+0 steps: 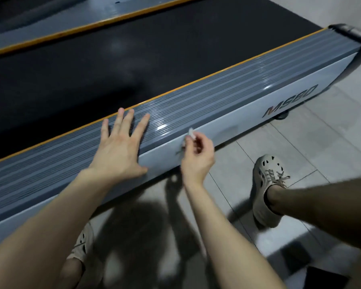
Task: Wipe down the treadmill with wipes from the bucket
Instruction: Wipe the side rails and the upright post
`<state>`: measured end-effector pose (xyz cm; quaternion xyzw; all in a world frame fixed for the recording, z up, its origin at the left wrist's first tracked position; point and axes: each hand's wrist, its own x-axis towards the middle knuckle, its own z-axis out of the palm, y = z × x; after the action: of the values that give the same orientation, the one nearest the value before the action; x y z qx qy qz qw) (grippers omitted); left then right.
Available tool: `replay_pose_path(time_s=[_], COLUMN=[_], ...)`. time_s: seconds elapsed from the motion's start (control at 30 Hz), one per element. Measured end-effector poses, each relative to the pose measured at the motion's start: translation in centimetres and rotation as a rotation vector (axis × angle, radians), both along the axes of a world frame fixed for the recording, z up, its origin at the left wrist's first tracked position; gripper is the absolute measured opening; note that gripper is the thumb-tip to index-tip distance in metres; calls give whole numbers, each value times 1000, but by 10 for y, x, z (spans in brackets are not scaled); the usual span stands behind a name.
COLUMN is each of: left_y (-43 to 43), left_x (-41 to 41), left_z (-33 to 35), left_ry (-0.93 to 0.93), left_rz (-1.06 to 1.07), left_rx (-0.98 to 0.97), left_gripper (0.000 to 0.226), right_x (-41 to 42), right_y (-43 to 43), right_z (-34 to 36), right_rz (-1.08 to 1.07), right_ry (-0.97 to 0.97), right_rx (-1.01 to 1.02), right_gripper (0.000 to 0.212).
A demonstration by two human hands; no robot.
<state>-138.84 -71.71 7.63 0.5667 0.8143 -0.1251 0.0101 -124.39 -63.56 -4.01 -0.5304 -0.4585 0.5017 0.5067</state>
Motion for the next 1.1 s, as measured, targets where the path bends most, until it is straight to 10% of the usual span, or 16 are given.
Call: replay_pose_path(time_s=[0.17,0.4,0.67,0.93,1.1], left_y=[69,98,97,97,98], left_x=[4,-6,-10,-15,-17], left_z=[-16,-41,-46,-54,-60], left_ry=[-6,-31,-101,-166,-153], left_rz=[-140,-229,-236,-233,-227], left_rx=[-42,12,91,172,189], left_gripper=[152,142,109,83,82], right_x=[46,-14,50,-47,-20], right_y=[110,-31,148,-78,-2], right_z=[-9,-12,-43,-16,-24], right_rz=[-264,16,-397,-19,-191], right_ry=[-122,-47,-134,-116,-160], right_rx=[-58,88,-137,56,-37], right_gripper=[16,25,21,26,23])
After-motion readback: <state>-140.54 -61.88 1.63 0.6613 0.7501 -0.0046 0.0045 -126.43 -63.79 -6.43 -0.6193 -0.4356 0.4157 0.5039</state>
